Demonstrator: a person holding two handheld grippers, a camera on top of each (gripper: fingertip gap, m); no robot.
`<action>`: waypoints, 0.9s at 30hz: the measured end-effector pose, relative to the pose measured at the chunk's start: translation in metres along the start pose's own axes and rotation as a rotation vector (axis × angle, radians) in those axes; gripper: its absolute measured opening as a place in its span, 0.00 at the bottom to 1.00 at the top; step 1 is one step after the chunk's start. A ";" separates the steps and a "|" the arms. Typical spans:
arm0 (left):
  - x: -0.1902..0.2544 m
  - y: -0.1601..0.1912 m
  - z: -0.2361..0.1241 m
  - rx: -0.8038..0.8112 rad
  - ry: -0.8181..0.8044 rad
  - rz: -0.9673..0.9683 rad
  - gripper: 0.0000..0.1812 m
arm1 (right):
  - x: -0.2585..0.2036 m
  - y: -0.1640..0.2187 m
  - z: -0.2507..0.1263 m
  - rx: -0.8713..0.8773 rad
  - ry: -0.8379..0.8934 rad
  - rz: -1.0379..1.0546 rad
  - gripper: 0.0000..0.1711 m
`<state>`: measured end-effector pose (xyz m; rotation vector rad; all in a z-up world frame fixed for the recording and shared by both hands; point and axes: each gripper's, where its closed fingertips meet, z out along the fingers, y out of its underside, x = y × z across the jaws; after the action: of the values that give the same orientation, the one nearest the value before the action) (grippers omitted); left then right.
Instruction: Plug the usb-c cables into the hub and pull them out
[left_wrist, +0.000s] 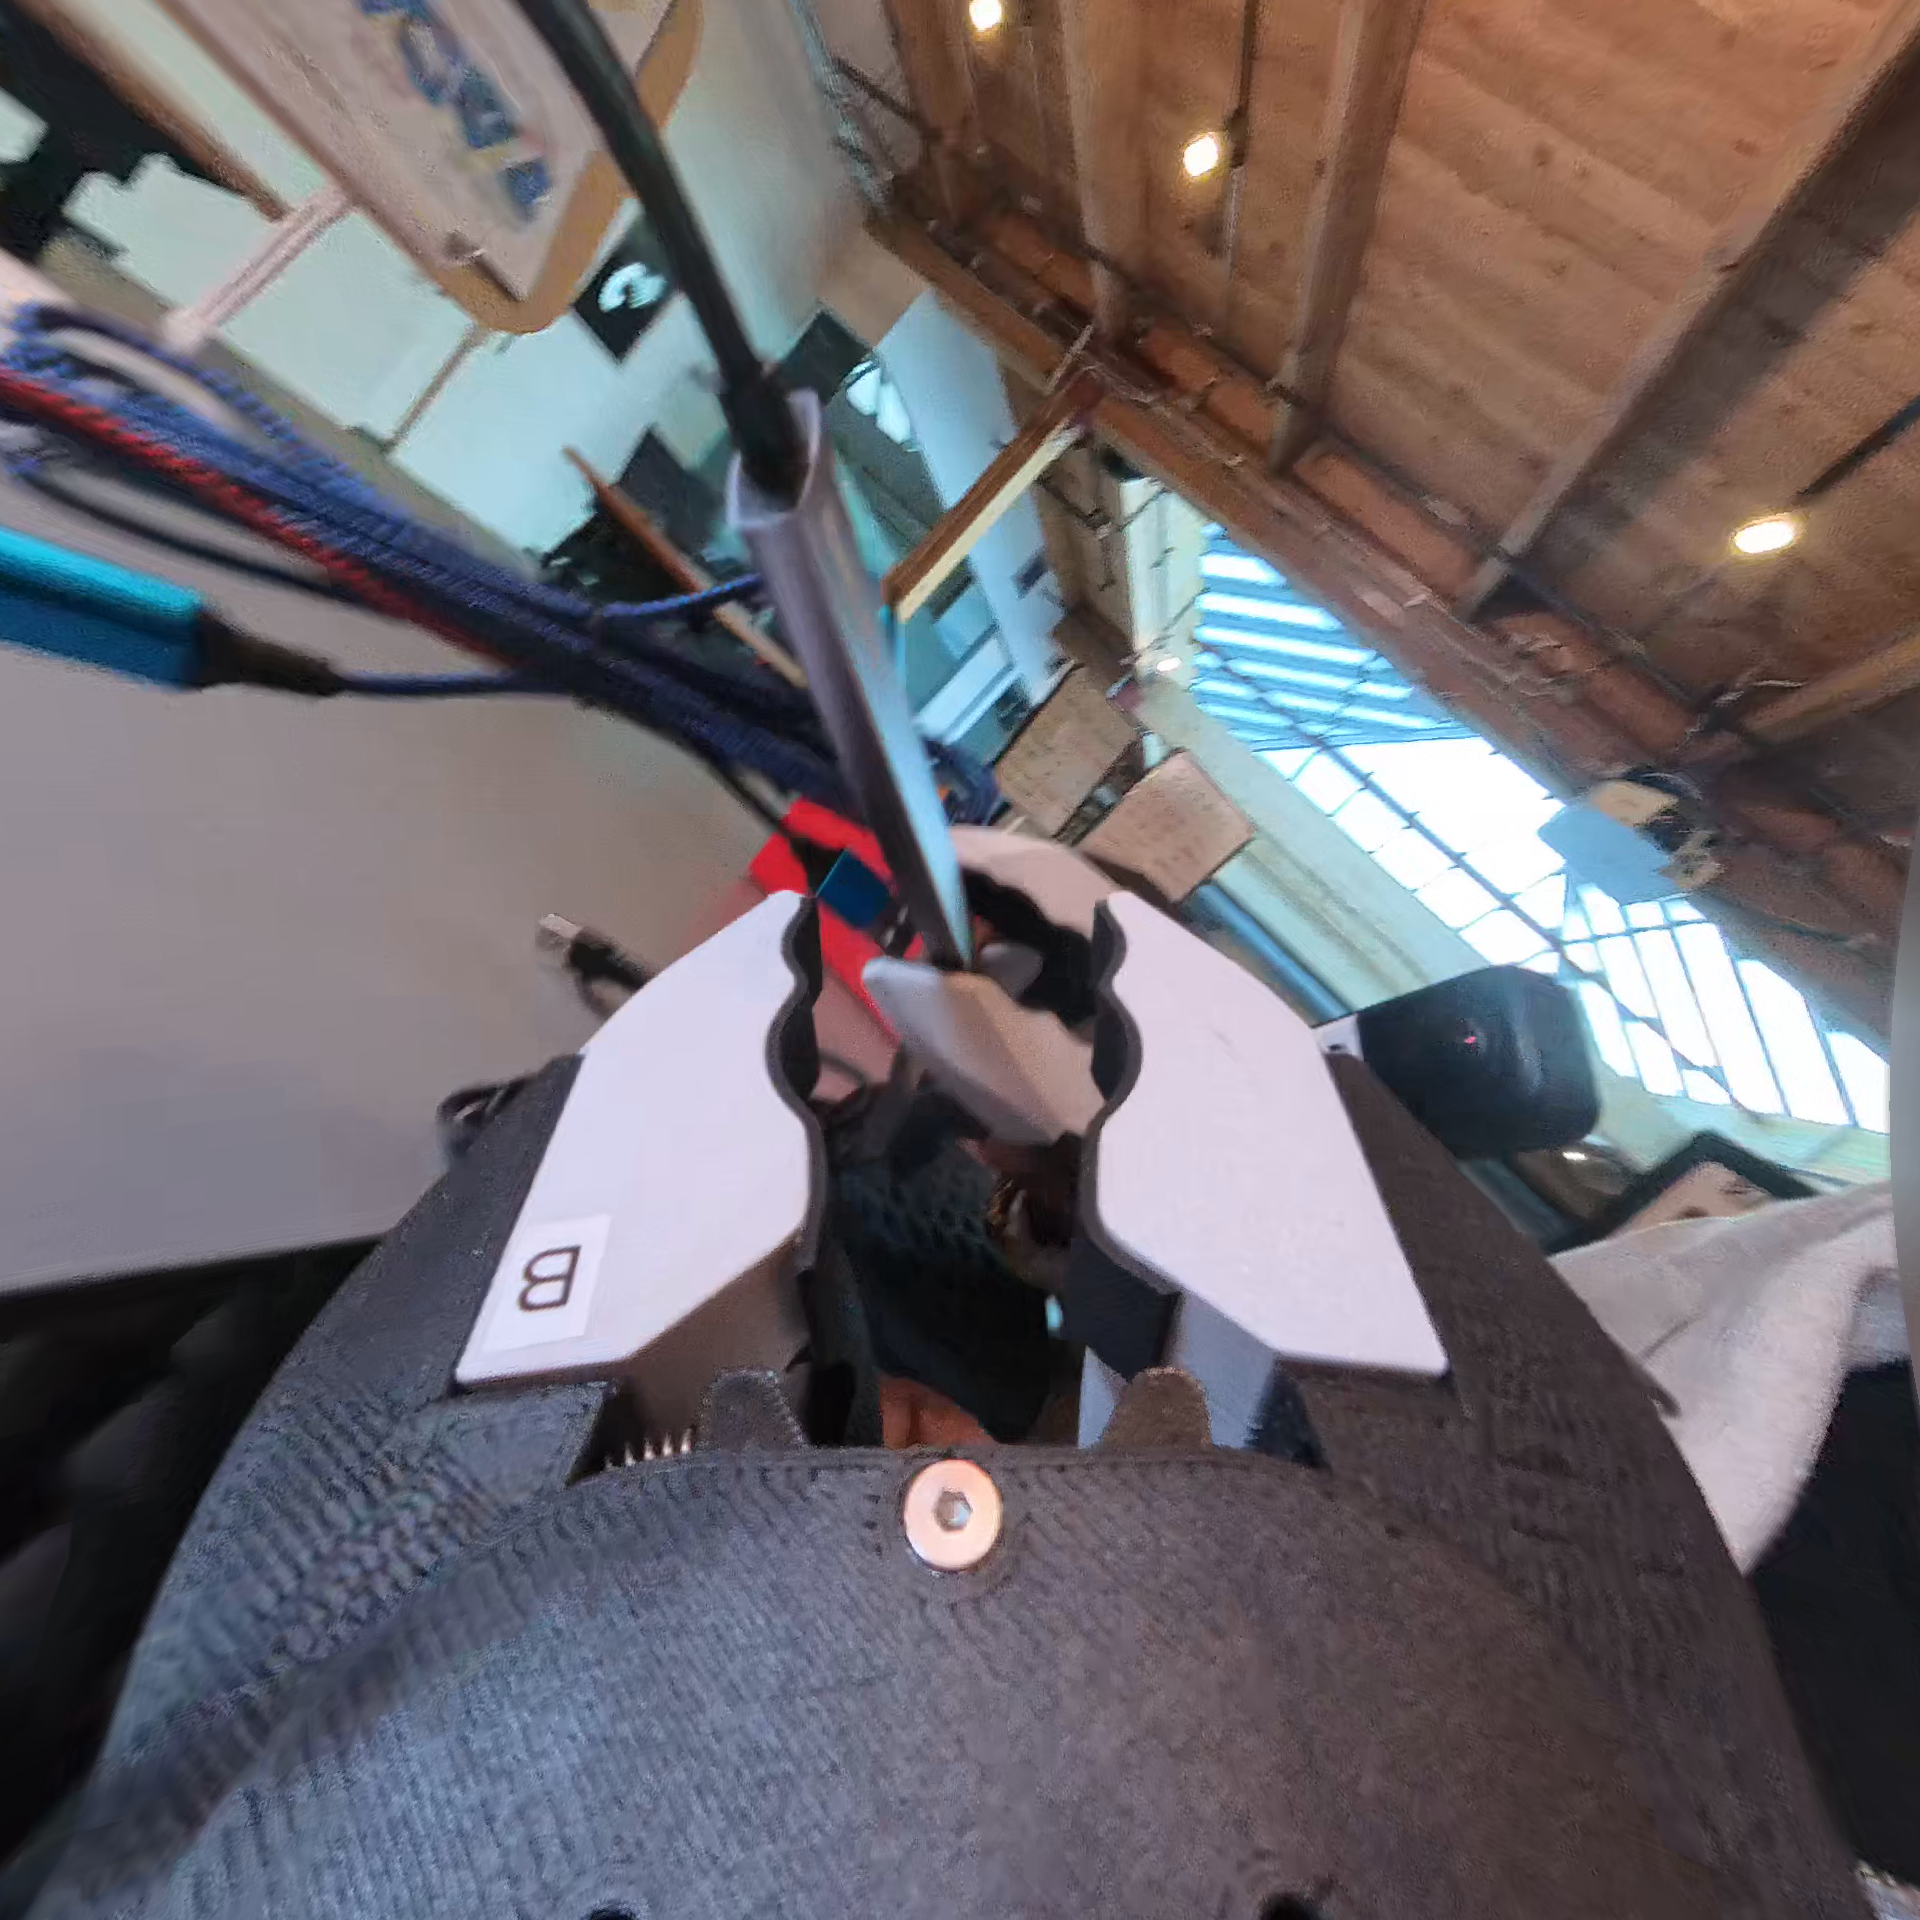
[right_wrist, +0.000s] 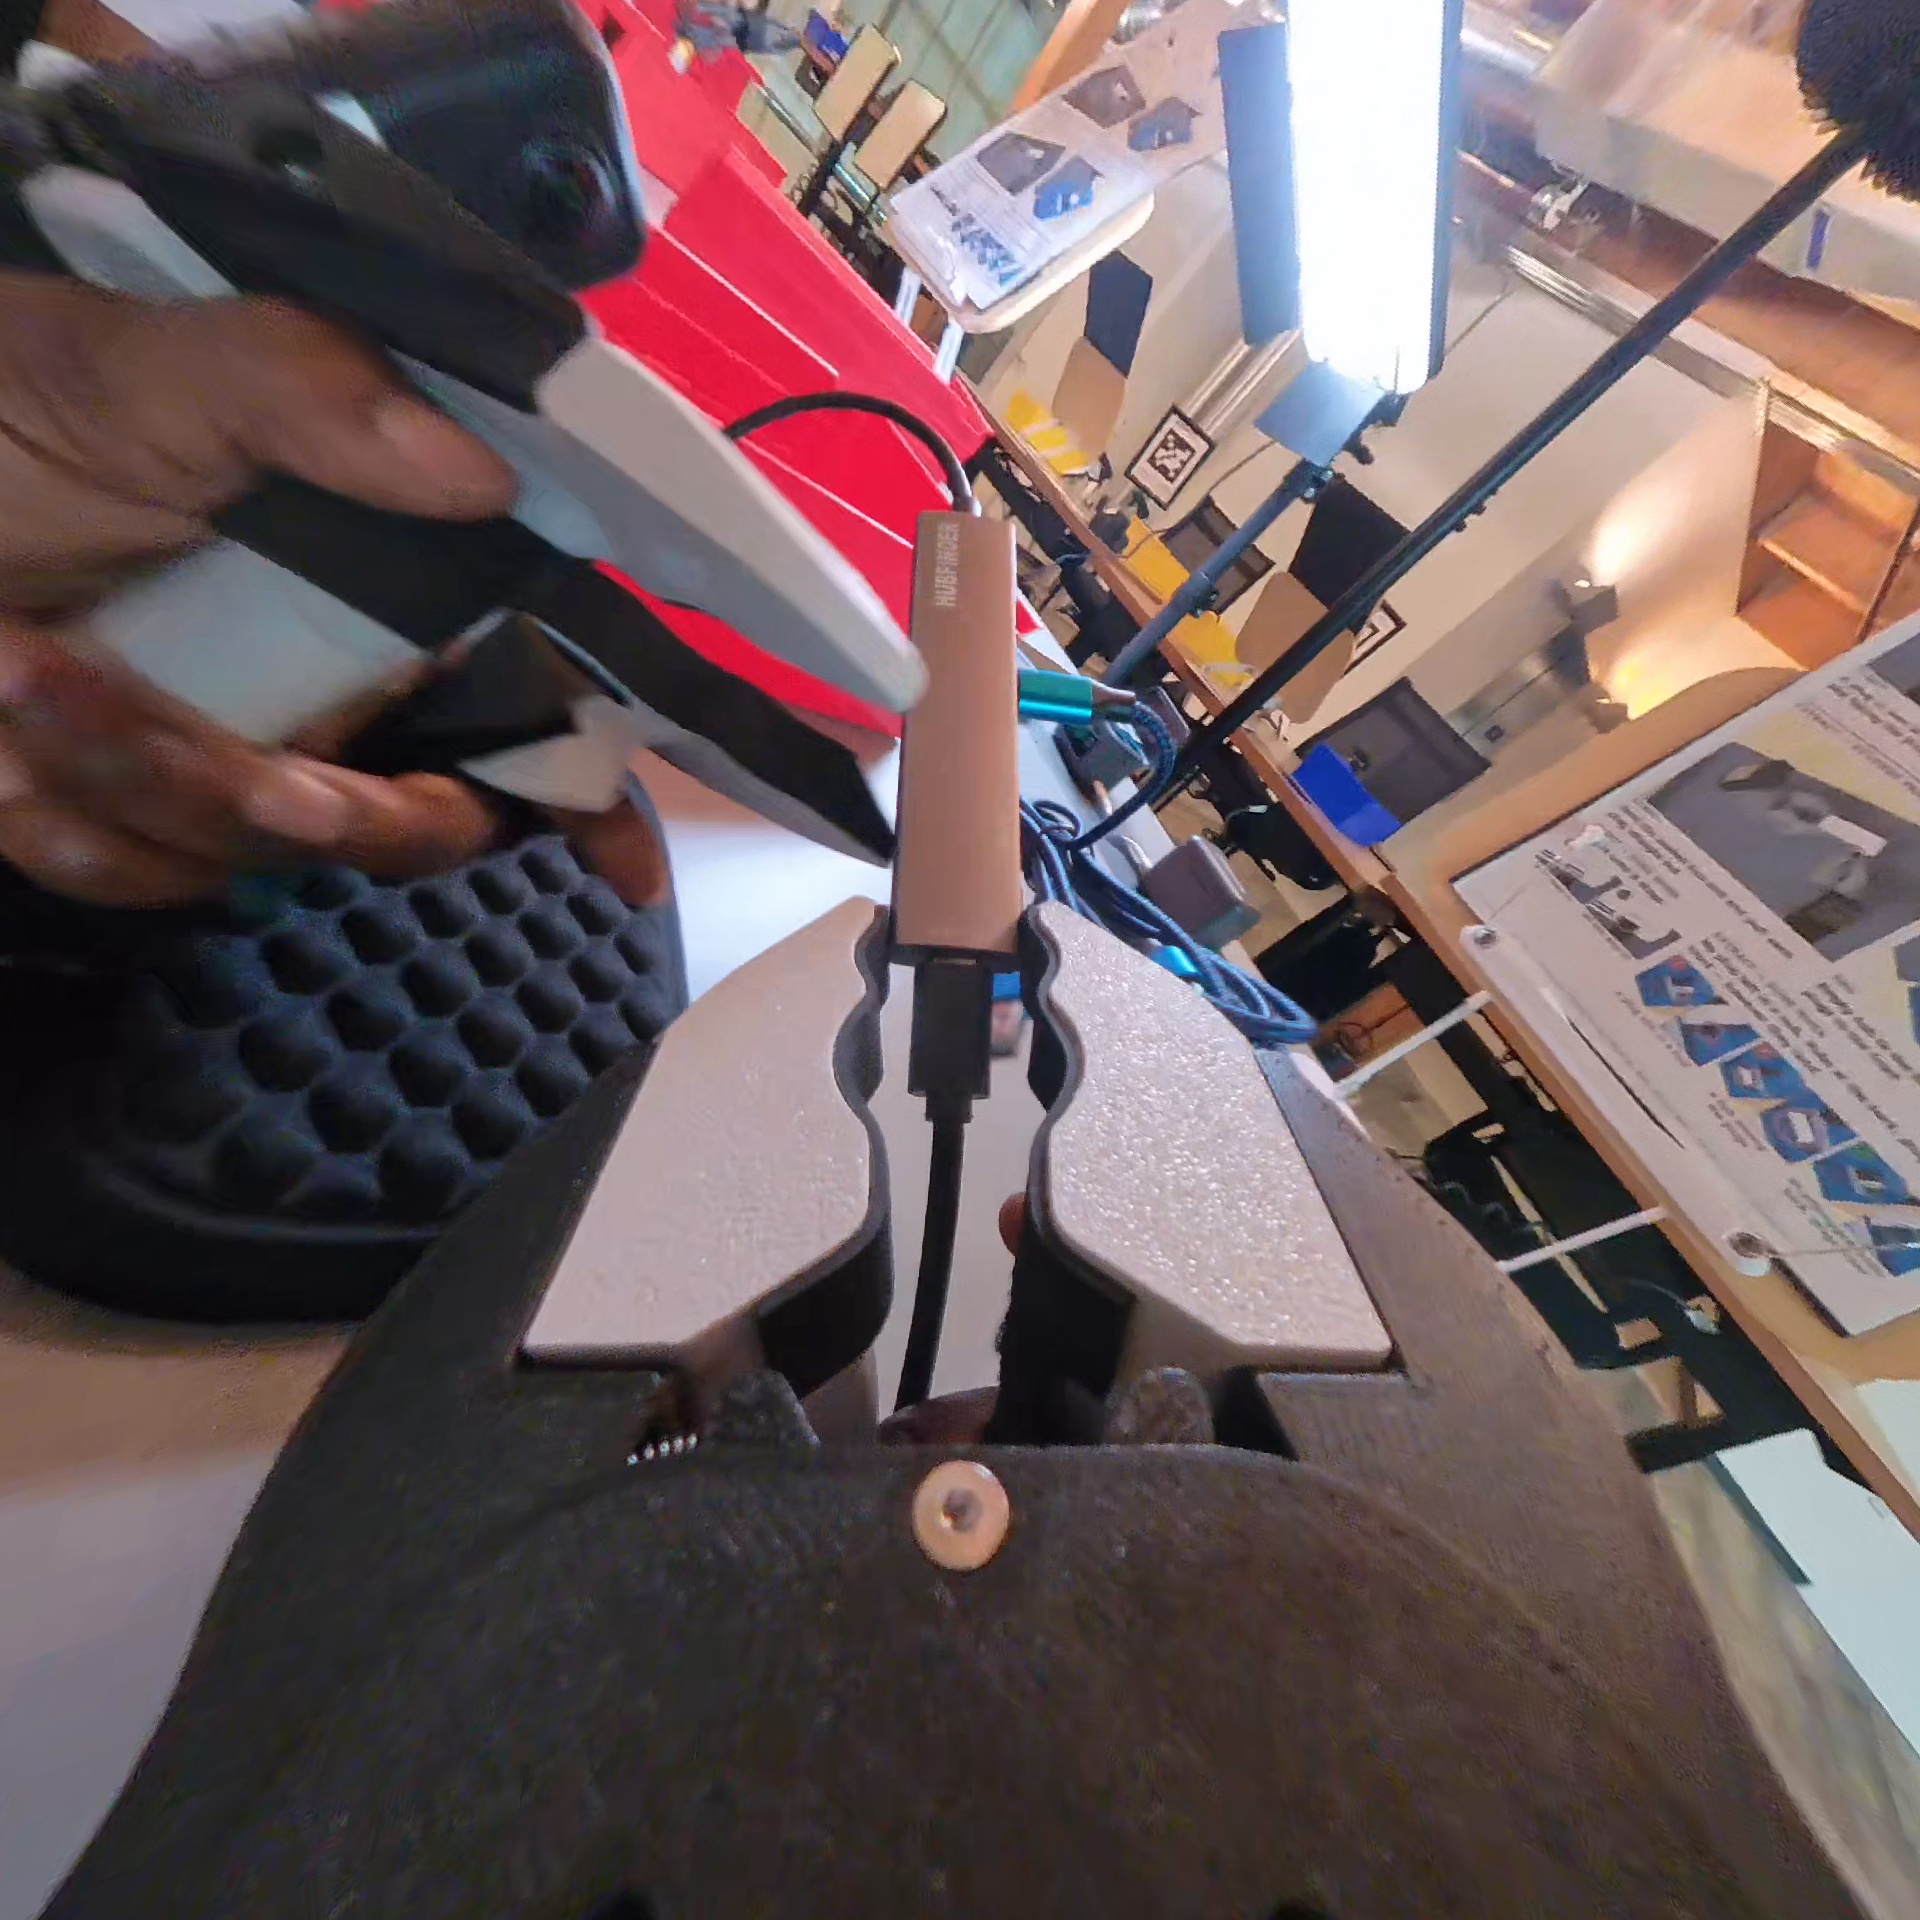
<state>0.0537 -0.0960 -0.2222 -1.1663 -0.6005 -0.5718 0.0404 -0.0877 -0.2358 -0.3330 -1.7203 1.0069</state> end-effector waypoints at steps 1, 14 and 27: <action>0.005 -0.004 0.004 0.021 0.043 -0.010 0.28 | -0.004 -0.003 0.000 0.007 -0.012 0.013 0.14; -0.011 -0.004 0.006 0.016 -0.043 0.099 0.06 | -0.014 0.015 -0.004 -0.113 -0.073 0.087 0.08; -0.010 0.011 0.009 -0.083 -0.051 0.197 0.06 | -0.023 0.014 -0.008 -0.125 -0.029 -0.020 0.08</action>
<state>0.0531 -0.0832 -0.2337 -1.3055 -0.5017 -0.4027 0.0529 -0.0903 -0.2607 -0.3822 -1.8140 0.8963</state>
